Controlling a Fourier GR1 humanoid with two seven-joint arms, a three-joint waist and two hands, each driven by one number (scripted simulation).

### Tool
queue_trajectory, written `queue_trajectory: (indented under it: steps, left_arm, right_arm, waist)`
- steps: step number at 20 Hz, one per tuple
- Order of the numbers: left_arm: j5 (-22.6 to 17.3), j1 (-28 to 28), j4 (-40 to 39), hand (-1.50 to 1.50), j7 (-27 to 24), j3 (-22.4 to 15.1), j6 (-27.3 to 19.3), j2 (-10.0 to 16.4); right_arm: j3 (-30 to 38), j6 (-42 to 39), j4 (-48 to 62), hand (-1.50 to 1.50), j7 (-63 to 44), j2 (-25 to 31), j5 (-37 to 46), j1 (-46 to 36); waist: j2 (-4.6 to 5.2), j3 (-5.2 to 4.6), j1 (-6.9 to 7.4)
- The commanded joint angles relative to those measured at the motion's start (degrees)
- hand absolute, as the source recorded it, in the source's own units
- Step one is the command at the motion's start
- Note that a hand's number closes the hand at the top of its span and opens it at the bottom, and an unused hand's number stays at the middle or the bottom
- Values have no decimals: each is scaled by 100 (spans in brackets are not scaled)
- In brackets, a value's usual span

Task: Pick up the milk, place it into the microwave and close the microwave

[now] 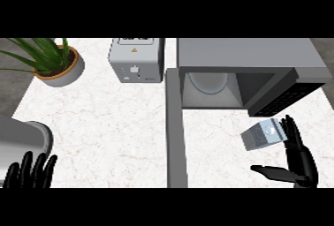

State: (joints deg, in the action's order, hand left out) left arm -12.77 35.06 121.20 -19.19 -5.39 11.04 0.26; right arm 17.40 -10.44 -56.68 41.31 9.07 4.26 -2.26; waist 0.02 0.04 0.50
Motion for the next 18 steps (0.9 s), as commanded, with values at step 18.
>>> queue_trajectory:
  steps: [18]
  left_arm:
    - [-159, 987, 205, -150, -399, -91, 594, 5]
  right_arm:
    - [-38, 124, 3224, -150, 2071, 408, 359, -1400]
  waist:
    - [14, 9, 81]
